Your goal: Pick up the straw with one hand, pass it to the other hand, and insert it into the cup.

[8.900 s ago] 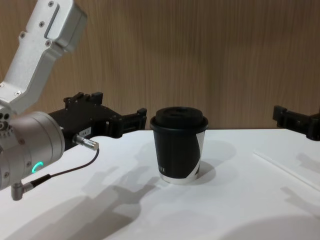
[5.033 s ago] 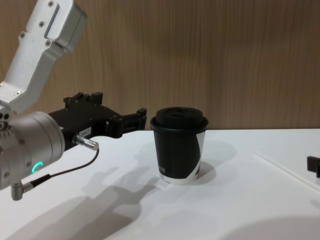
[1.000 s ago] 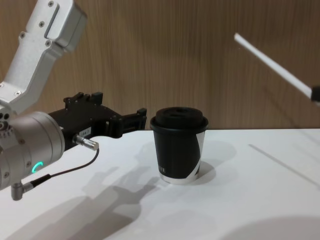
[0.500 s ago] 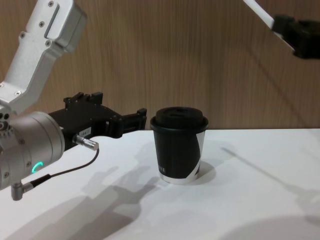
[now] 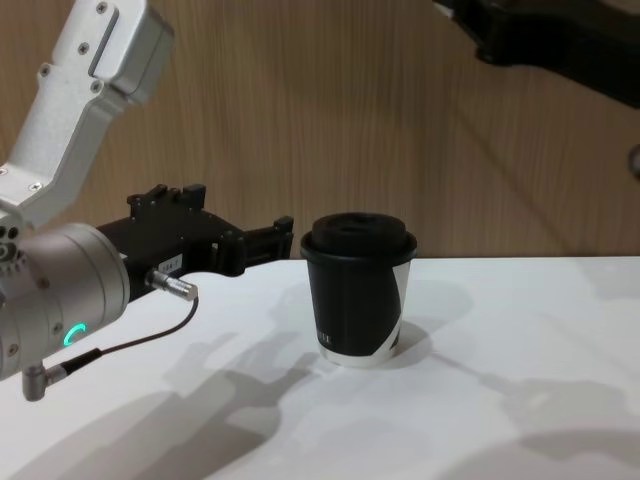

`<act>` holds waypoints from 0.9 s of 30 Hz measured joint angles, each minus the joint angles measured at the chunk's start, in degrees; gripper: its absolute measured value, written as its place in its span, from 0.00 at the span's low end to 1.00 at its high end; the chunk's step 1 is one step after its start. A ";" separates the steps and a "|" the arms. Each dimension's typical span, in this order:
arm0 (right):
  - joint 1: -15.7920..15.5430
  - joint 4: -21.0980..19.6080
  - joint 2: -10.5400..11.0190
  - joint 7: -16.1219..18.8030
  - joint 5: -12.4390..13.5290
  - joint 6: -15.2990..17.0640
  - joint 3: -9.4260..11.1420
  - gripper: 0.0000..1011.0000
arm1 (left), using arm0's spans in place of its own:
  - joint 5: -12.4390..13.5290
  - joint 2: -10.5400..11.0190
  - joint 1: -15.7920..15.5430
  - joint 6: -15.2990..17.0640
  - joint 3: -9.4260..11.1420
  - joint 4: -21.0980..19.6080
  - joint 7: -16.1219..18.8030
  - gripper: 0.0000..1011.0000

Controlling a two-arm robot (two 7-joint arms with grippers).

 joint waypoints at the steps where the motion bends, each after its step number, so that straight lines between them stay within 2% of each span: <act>1: 0.18 0.11 -0.05 0.06 -0.11 -0.03 -0.13 0.00 | 0.00 0.00 0.00 0.00 0.00 0.00 0.00 0.99; 9: 2.43 1.70 -1.01 -0.63 -1.32 -0.17 -1.75 0.00 | 0.00 0.00 0.00 0.00 0.00 0.00 0.00 0.99; 19: 3.87 3.09 -1.42 -1.58 -1.55 -0.03 -2.50 0.00 | -0.05 -0.02 0.03 -0.01 -0.08 0.00 -0.09 0.99; 23: 4.17 3.35 -1.49 -1.73 -1.56 0.01 -2.65 0.00 | -0.74 -0.05 0.19 -0.39 -0.46 -0.09 -0.75 0.99; 27: 4.41 3.58 -1.54 -1.89 -1.55 0.04 -2.76 0.00 | -2.66 -0.05 0.53 -1.37 -1.29 -0.56 -2.40 0.99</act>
